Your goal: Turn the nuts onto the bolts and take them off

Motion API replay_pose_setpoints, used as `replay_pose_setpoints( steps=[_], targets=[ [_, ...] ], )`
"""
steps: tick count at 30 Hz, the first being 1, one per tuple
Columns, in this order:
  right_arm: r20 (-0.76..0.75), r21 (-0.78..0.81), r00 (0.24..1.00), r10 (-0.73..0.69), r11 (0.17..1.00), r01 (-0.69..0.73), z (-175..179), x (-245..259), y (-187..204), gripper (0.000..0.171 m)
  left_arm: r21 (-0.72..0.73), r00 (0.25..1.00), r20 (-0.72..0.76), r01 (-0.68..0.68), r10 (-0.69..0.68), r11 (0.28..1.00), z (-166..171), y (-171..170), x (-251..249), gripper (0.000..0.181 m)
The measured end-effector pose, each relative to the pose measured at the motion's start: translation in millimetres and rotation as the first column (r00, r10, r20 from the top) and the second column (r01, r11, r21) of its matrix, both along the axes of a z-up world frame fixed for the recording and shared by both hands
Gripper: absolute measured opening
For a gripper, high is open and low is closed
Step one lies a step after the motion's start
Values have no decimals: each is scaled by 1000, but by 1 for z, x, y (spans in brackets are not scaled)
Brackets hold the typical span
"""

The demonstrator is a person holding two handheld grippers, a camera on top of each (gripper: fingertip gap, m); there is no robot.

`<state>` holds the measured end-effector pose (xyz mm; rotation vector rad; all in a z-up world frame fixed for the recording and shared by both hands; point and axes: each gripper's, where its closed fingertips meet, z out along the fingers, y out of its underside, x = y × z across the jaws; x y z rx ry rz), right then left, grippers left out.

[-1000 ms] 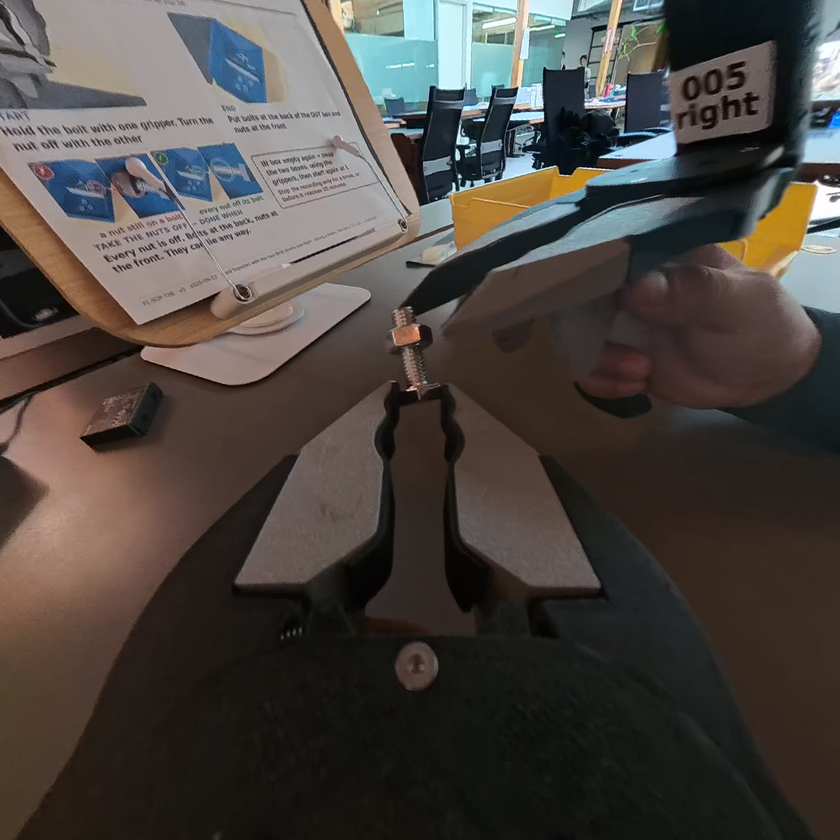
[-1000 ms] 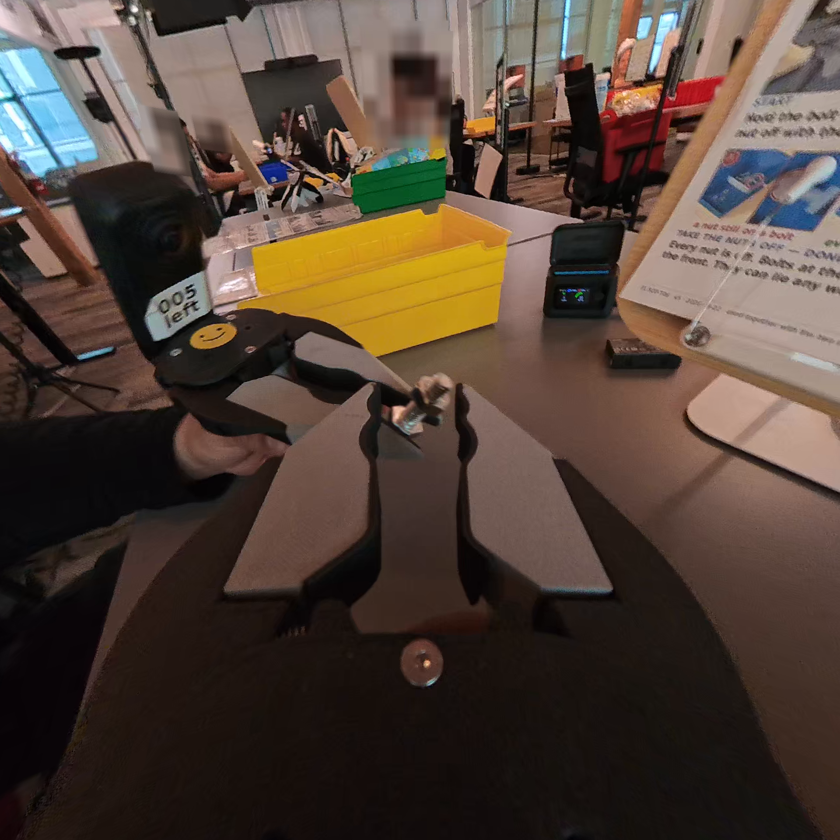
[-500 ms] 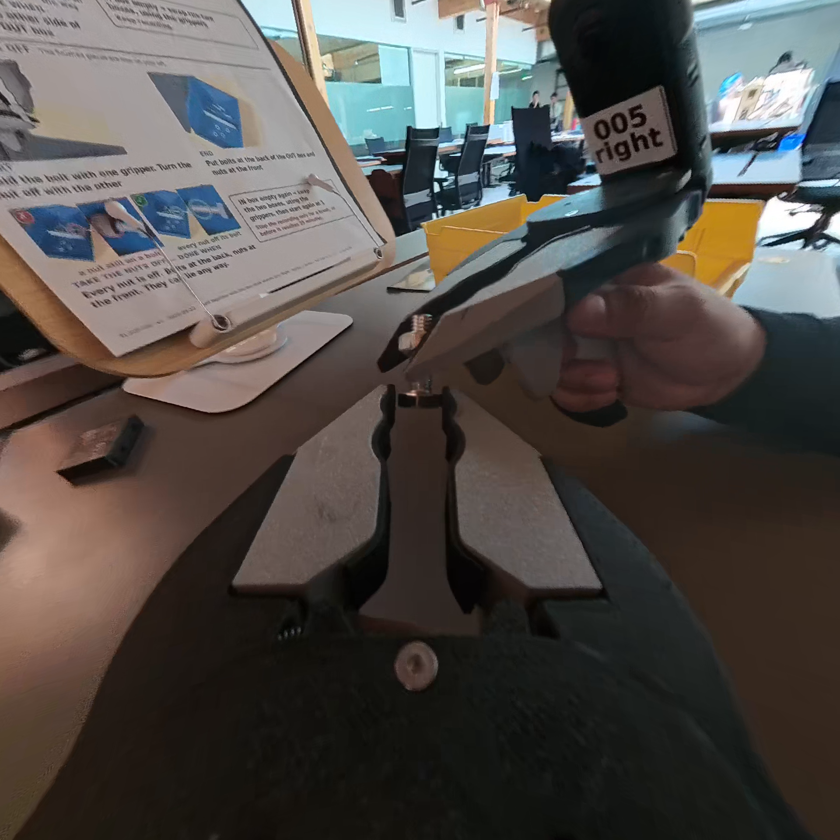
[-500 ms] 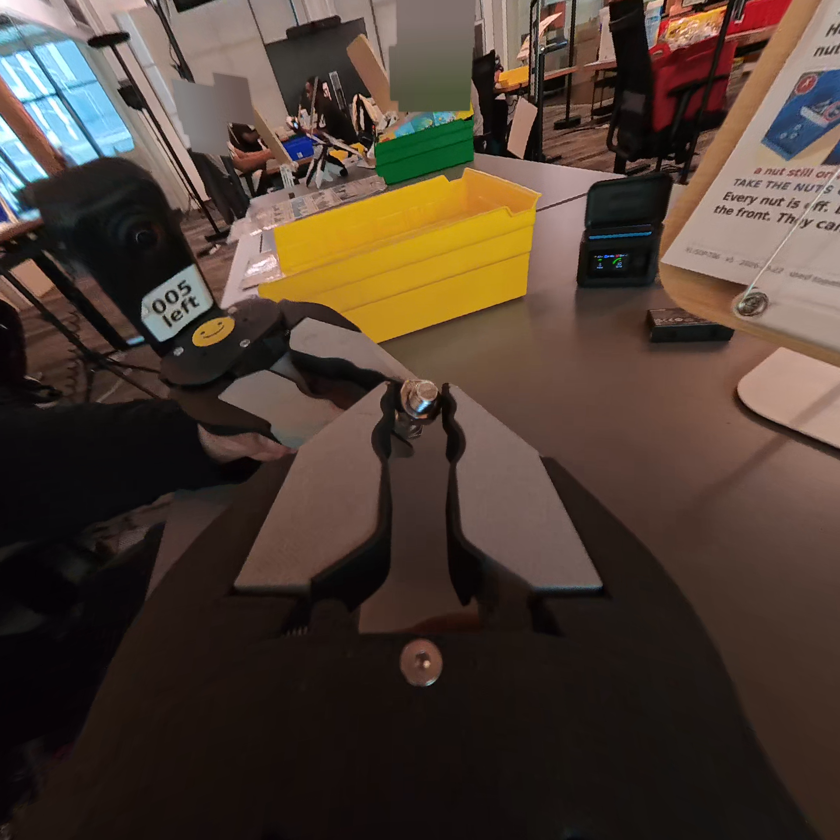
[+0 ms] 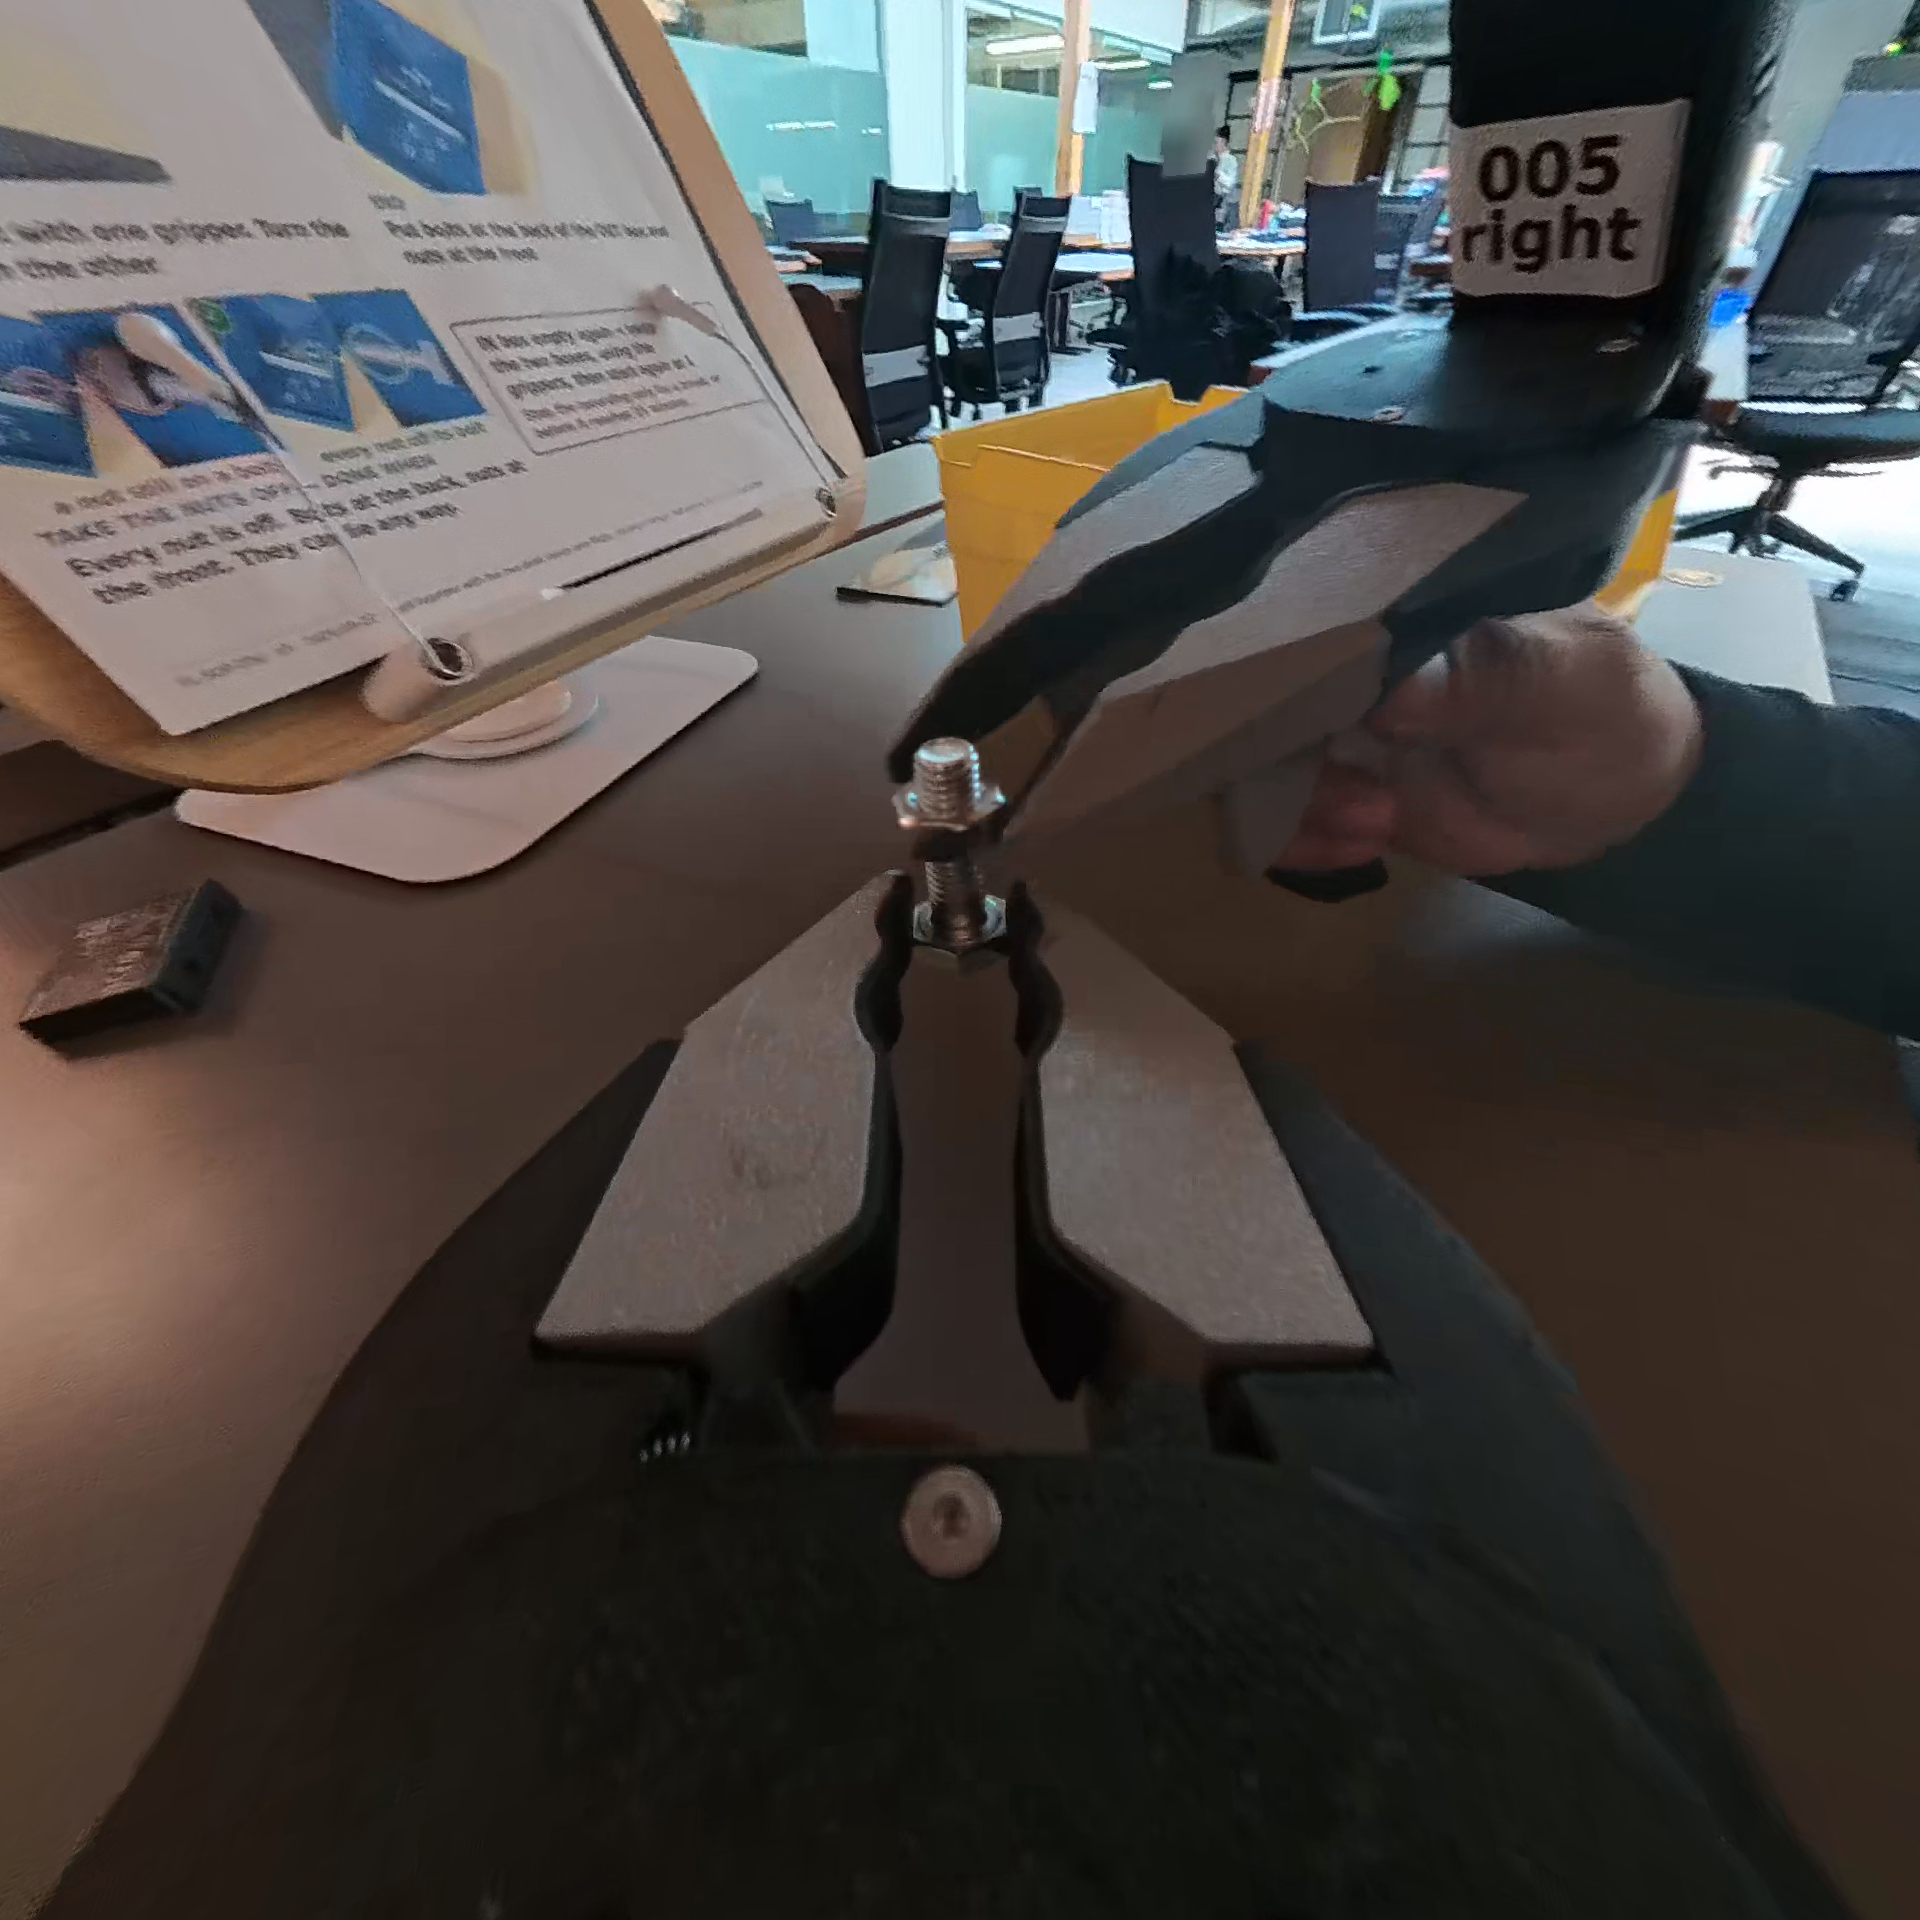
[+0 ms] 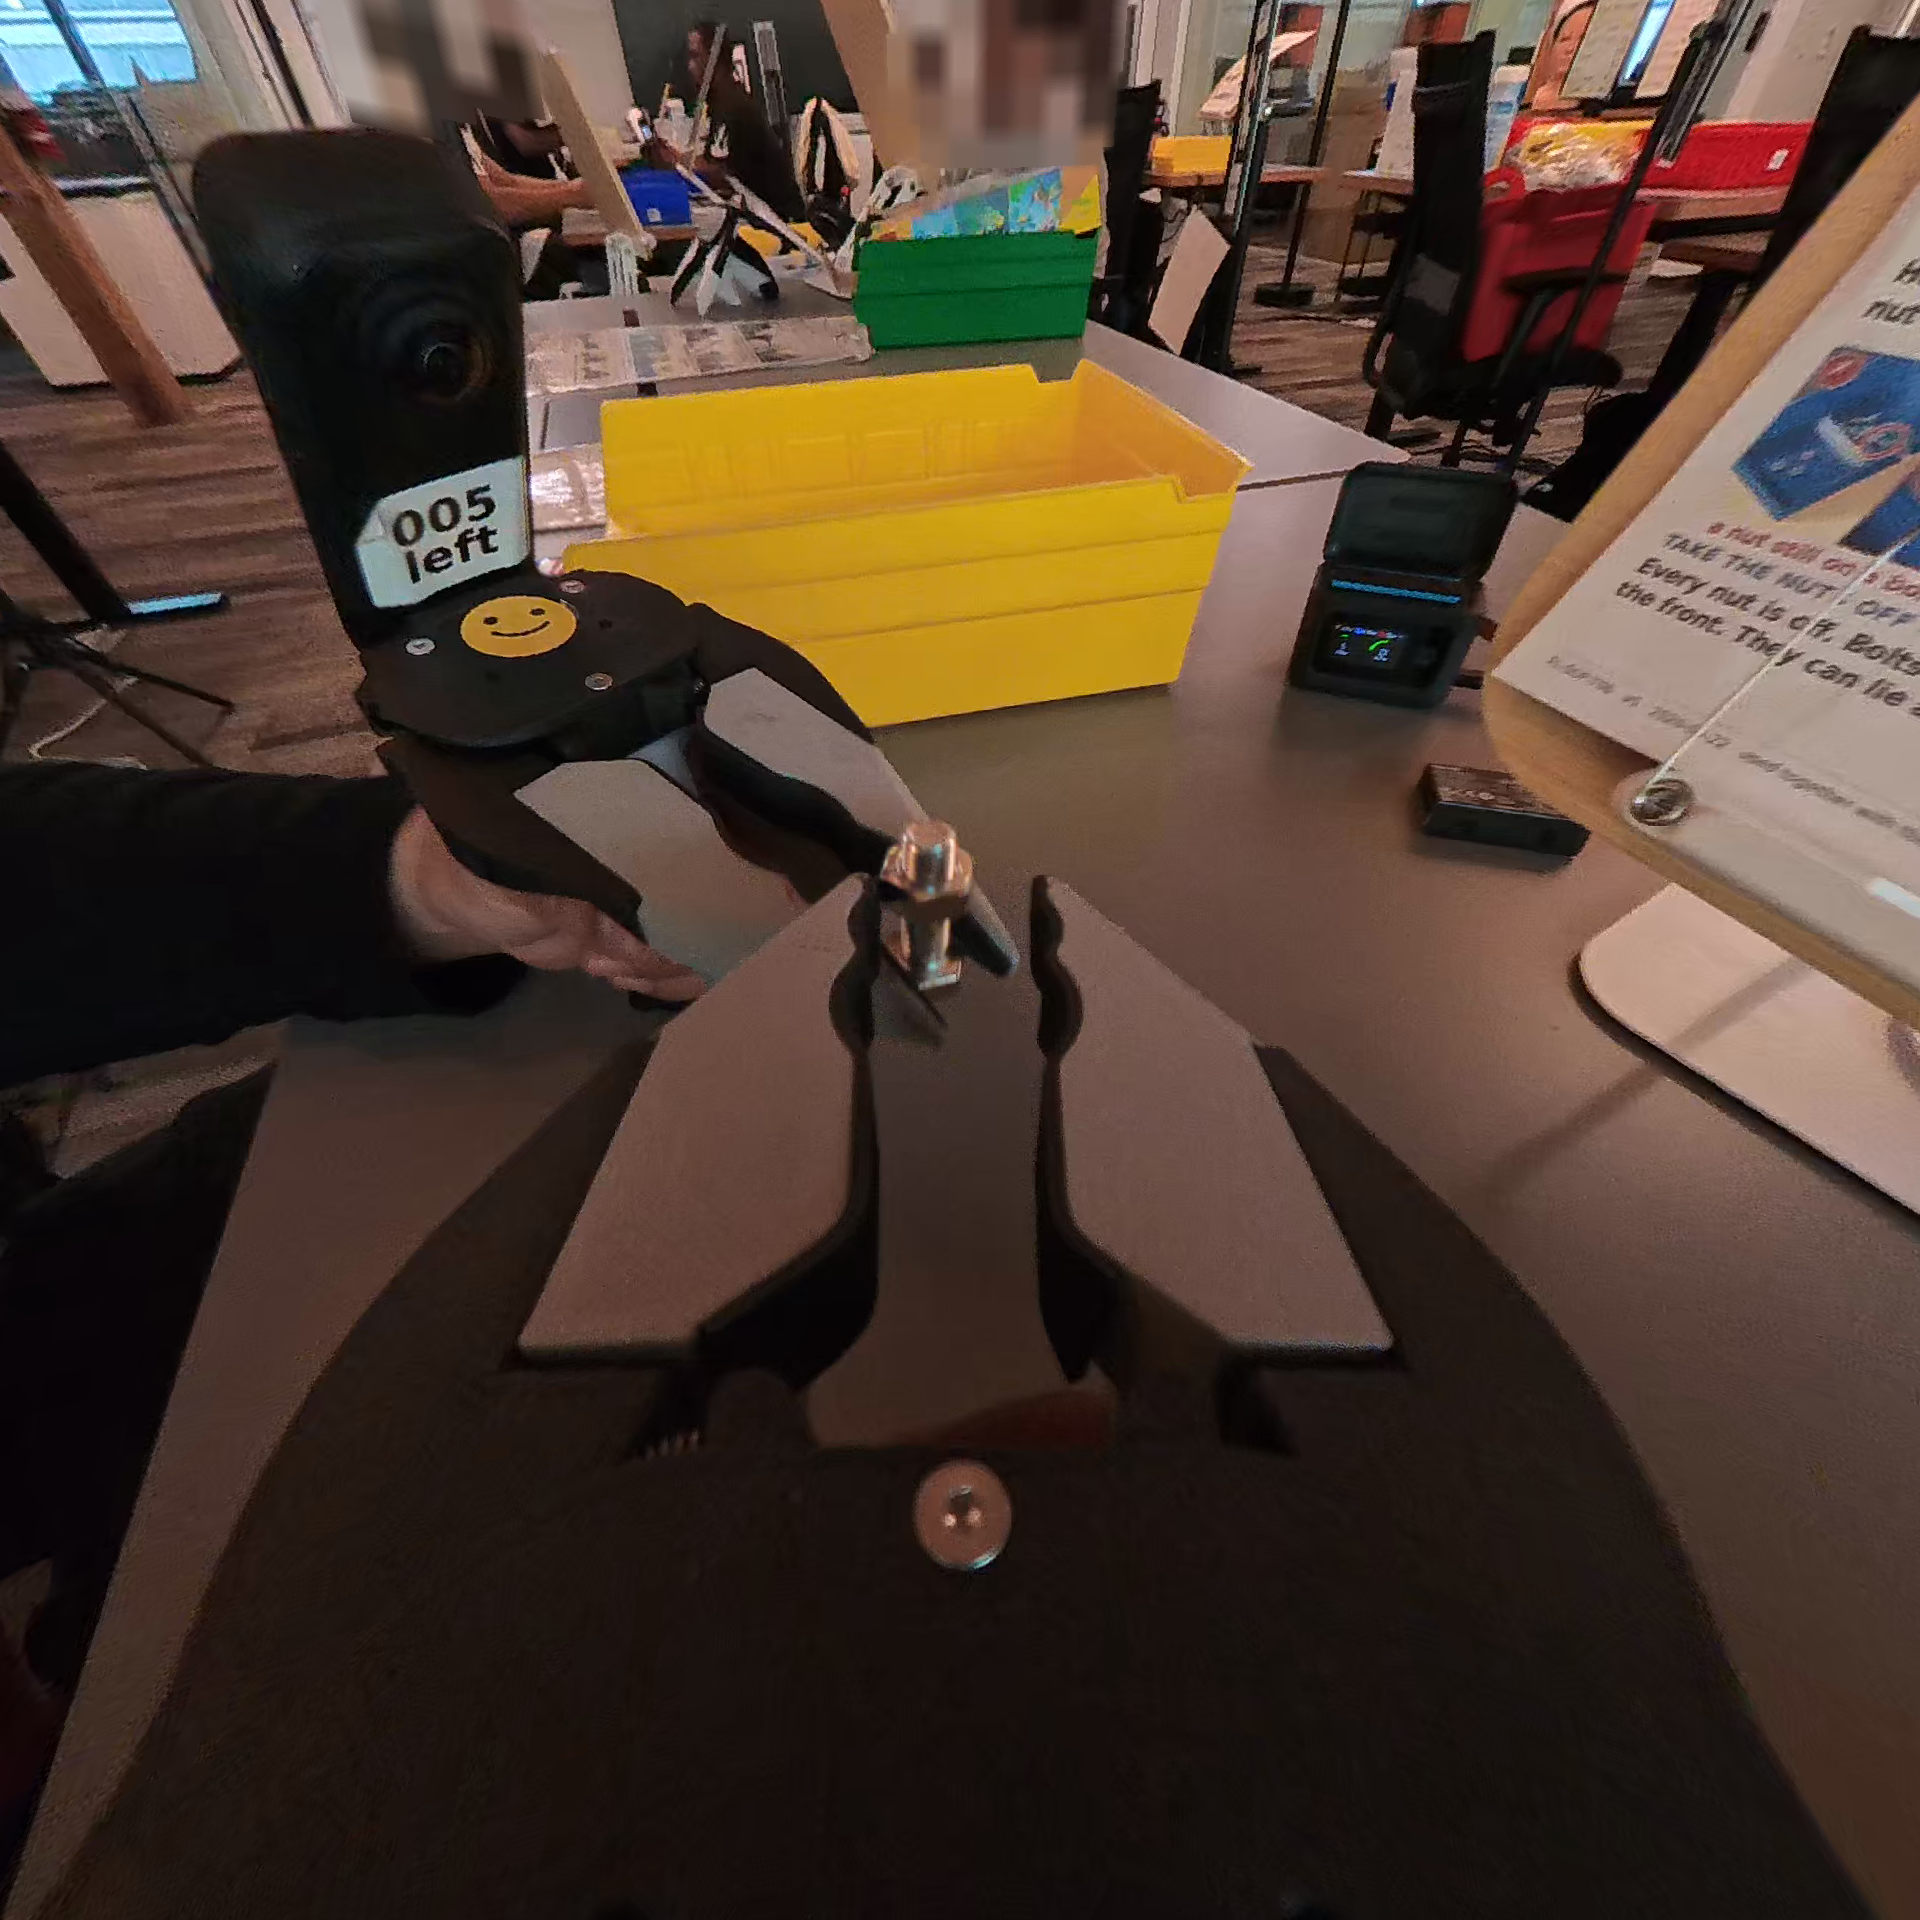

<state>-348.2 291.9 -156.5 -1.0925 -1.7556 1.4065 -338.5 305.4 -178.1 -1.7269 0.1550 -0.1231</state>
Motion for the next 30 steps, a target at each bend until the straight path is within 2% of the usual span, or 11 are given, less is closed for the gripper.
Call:
replay_pose_setpoints(
  steps=[3,7,11,12,14,17,21,24,26,28,30],
  targets=[
    [-11,-40,999,-43,998,43,6,1,13,20,21,1000,4,-16,16,1000,4,-2,-3,16],
    [-37,-137,997,69,988,-73,15,7,-6,33,3,999,-46,-13,13,1000,-2,2,2,17],
    [1,-15,1000,5,1000,-5,2,0,-3,36,58,998,-57,1,2,998,10,0,9,16],
    [-7,-6,1000,-16,1000,16,3,-1,3,43,57,999,-37,-4,6,998,10,-1,6,17],
    [-10,-54,998,-58,997,57,8,0,16,33,58,999,-18,-33,34,998,11,-2,-4,17],
    [-51,-161,998,20,987,-28,22,7,9,36,52,999,-30,-32,33,998,8,-2,-3,16],
    [-54,-72,997,53,996,-57,16,5,-12,42,50,995,-97,6,-1,999,6,1,12,16],
    [-41,7,998,-39,999,40,10,1,5,38,64,997,-60,-37,41,997,10,-1,0,17],
    [-43,-70,994,-96,993,93,16,2,25,27,66,998,-28,-53,55,996,12,-3,-8,16],
    [-55,-153,996,-68,986,59,25,7,28,33,67,998,-24,-54,56,996,12,-3,-8,16],
    [-87,-148,996,-7,989,-6,30,11,13,36,55,998,-48,-37,40,998,9,-1,-1,17]
  ],
)
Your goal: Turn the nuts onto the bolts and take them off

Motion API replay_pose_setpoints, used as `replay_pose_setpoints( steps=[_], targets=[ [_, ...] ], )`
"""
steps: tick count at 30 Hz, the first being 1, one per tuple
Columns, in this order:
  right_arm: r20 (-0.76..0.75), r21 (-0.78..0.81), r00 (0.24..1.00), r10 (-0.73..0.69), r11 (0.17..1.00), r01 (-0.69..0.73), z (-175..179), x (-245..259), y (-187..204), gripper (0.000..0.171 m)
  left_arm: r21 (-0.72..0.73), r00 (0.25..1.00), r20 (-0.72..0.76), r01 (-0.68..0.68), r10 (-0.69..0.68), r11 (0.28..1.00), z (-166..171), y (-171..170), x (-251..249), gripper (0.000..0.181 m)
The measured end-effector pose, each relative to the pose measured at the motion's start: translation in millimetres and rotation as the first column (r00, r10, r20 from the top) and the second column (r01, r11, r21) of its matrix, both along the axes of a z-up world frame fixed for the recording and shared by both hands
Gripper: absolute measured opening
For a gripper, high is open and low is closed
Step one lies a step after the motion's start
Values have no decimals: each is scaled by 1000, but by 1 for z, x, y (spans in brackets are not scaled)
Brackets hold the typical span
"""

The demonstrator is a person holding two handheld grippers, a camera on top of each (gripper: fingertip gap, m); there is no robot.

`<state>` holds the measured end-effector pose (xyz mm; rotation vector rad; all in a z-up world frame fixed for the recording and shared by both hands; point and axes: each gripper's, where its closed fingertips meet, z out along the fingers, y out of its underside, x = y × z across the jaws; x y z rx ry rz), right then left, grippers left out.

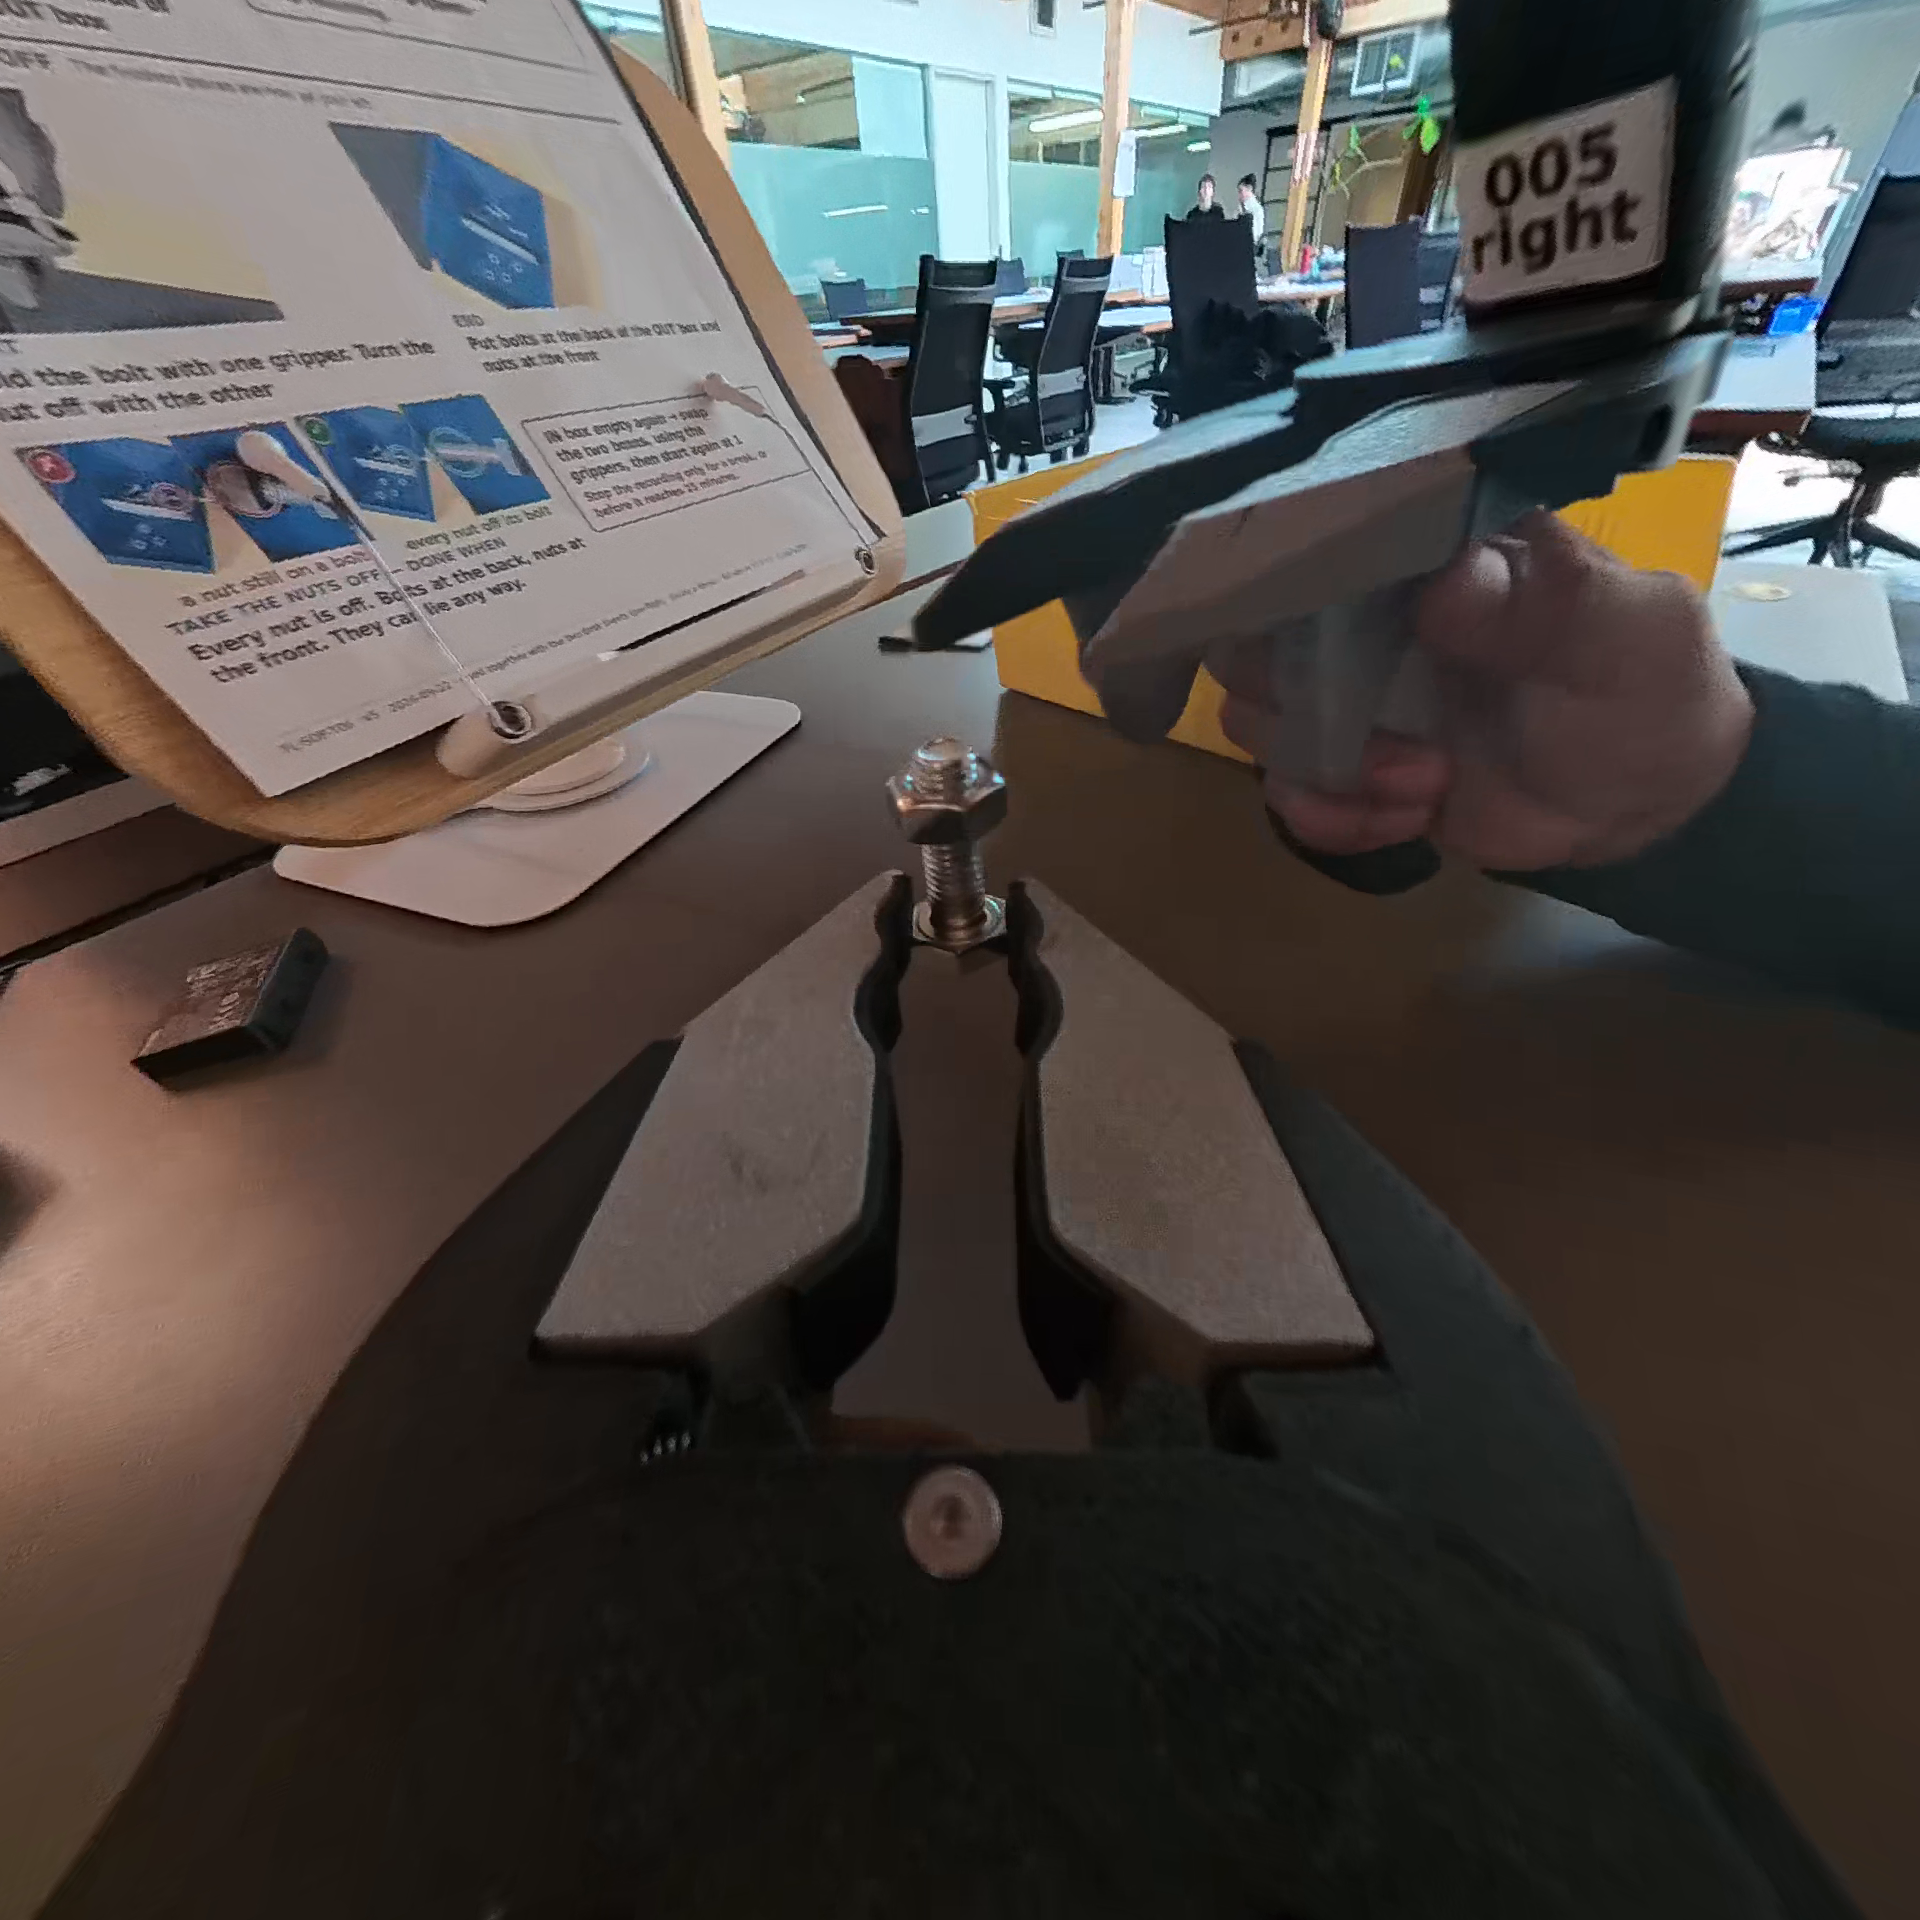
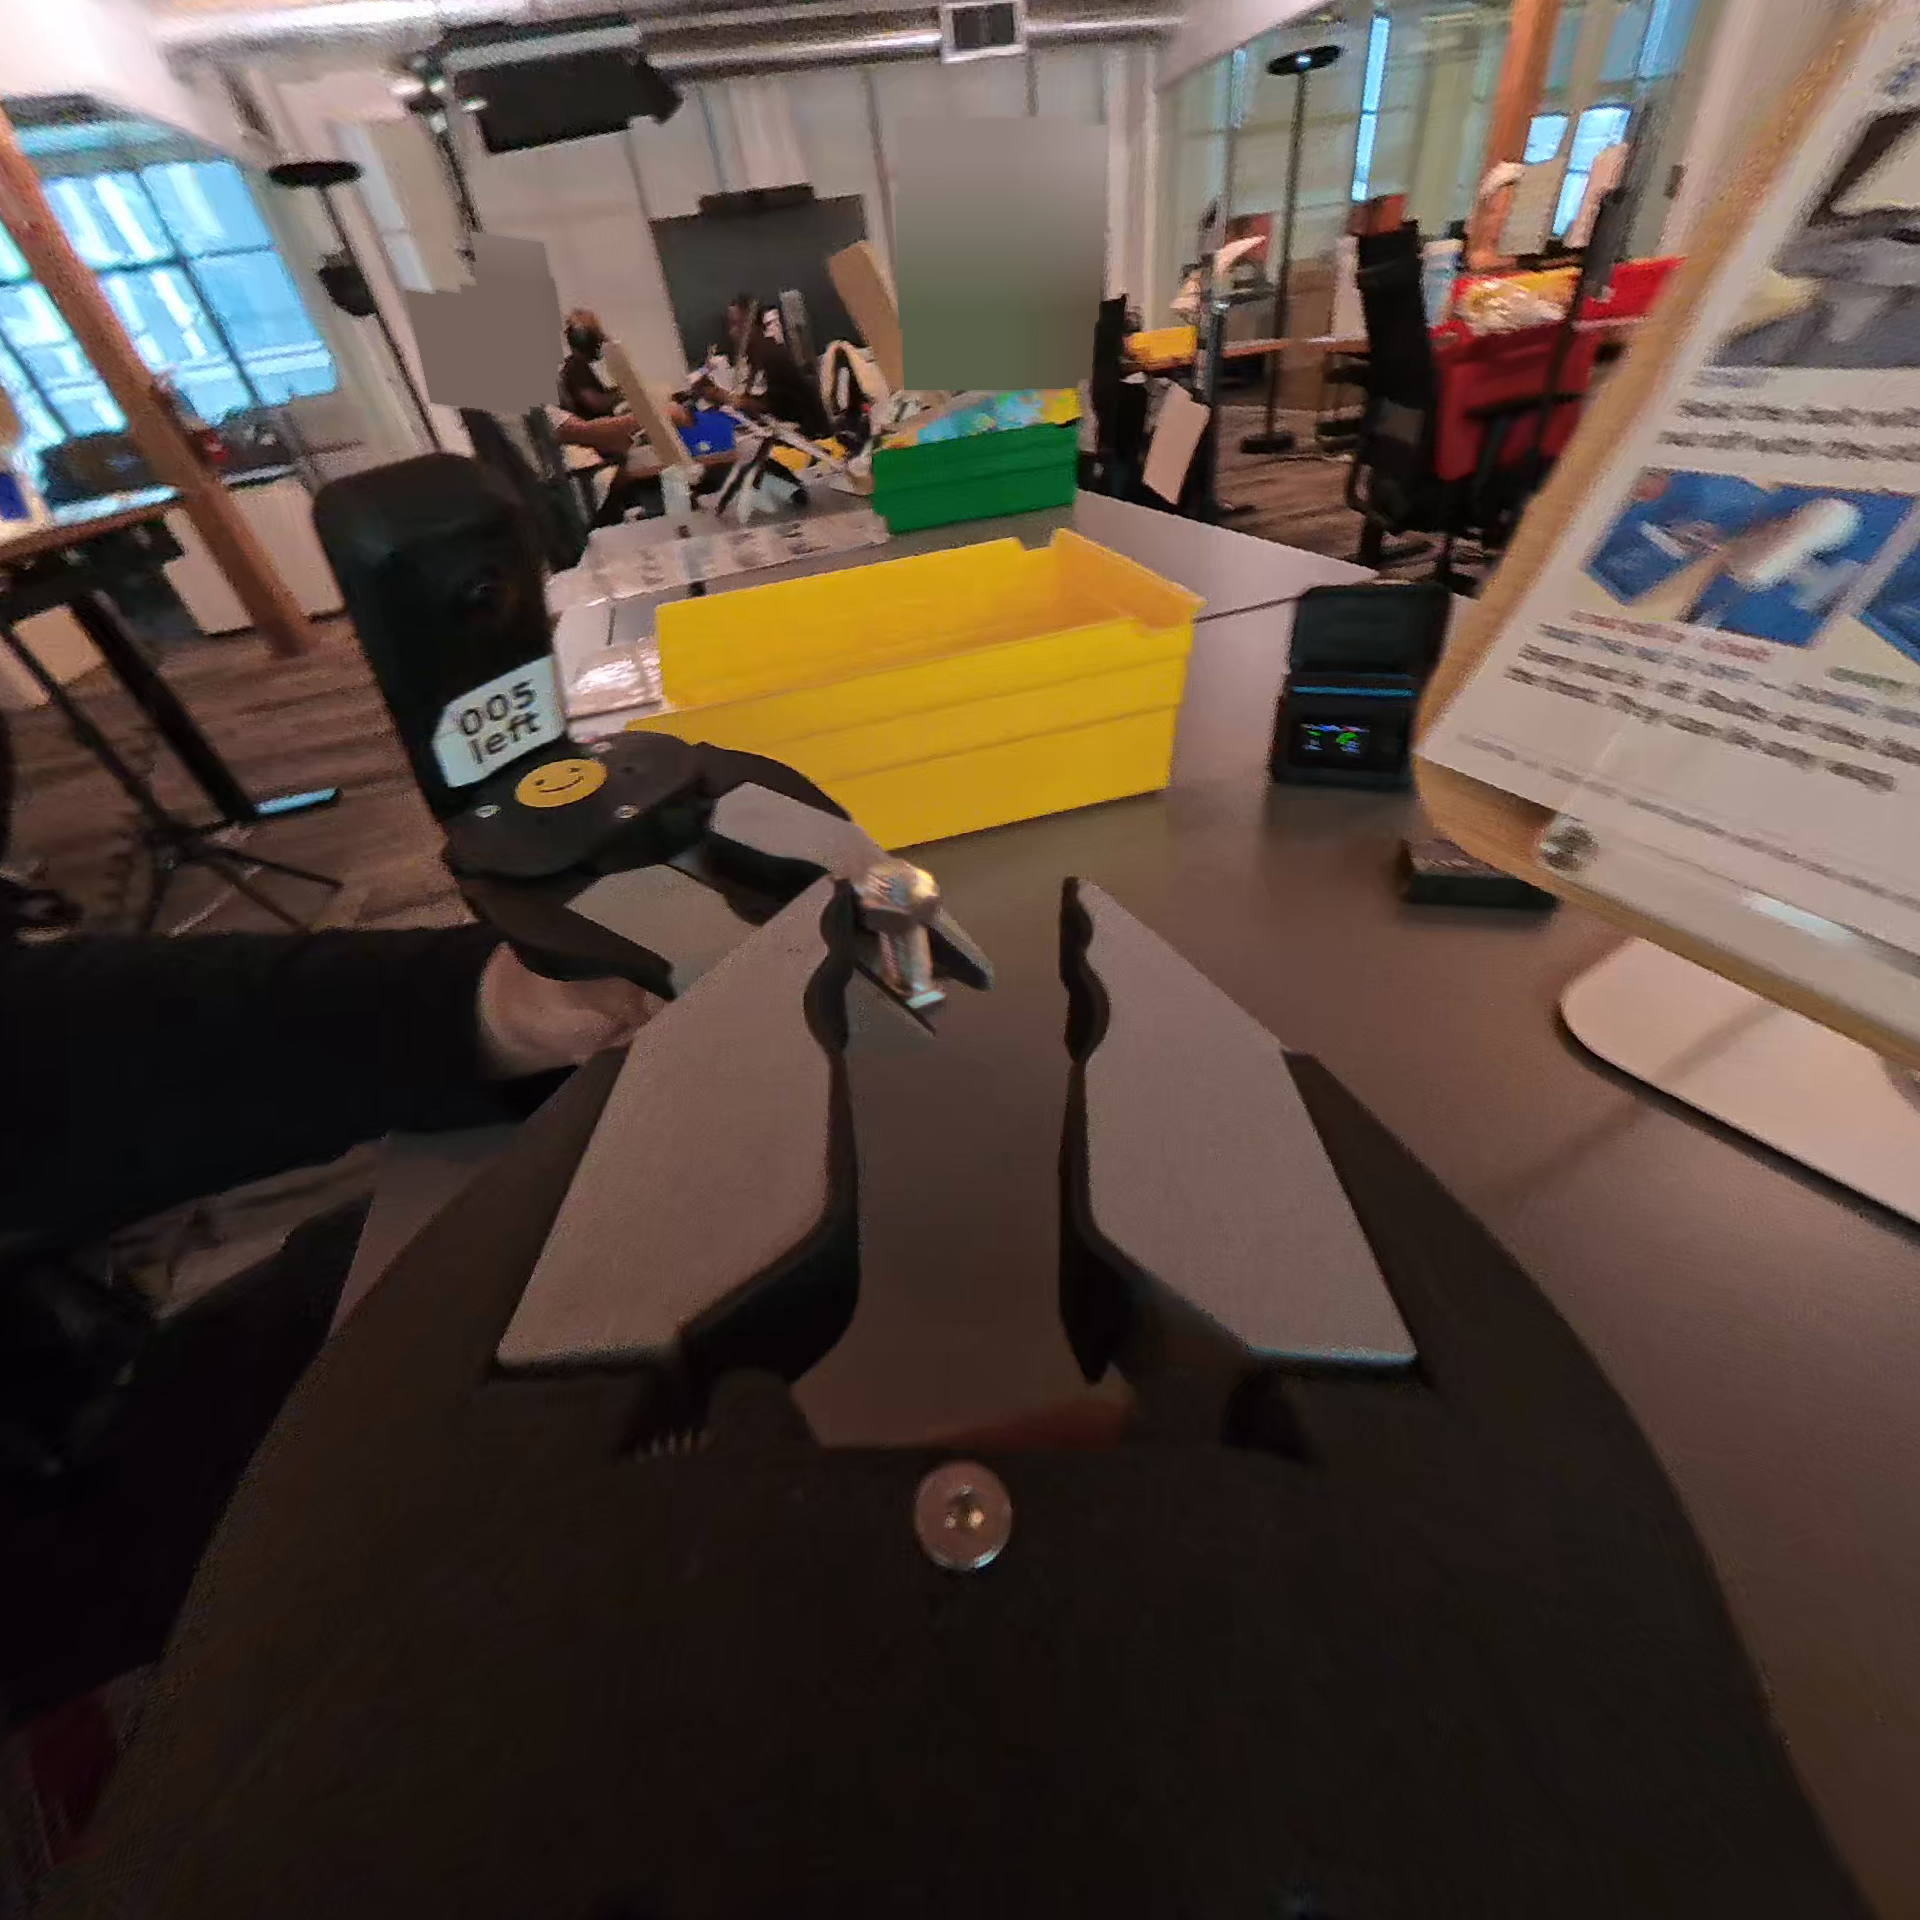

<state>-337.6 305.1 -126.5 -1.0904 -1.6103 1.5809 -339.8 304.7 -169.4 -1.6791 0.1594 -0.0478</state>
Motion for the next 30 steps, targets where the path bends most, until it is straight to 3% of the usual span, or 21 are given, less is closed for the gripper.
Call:
replay_pose_setpoints(
  steps=[5,8,11,17,19,24,30],
  targets=[
    [45,193,999,-17,981,8,-21,-9,-21,37,5,999,-42,21,-21,1000,0,1,10,16],
    [57,127,996,-63,990,55,-19,-8,0,31,18,1000,1,-10,10,1000,4,-2,-3,16],
    [11,-3,1000,-22,1000,22,-1,0,7,33,13,1000,6,-9,9,1000,3,-1,-3,16],
    [36,159,999,13,987,-19,-17,-6,-27,38,-3,998,-53,25,-25,1000,-3,2,11,16],
    [55,189,998,-35,982,24,-22,-10,-17,30,10,999,-38,6,-6,1000,0,1,5,16],
    [29,39,997,-78,996,77,-5,-3,15,28,21,1000,5,-21,21,1000,3,-1,-5,16],
    [18,179,1000,-18,984,15,-13,-6,-25,34,-4,998,-58,18,-18,1000,-3,2,10,16]
  ],
)
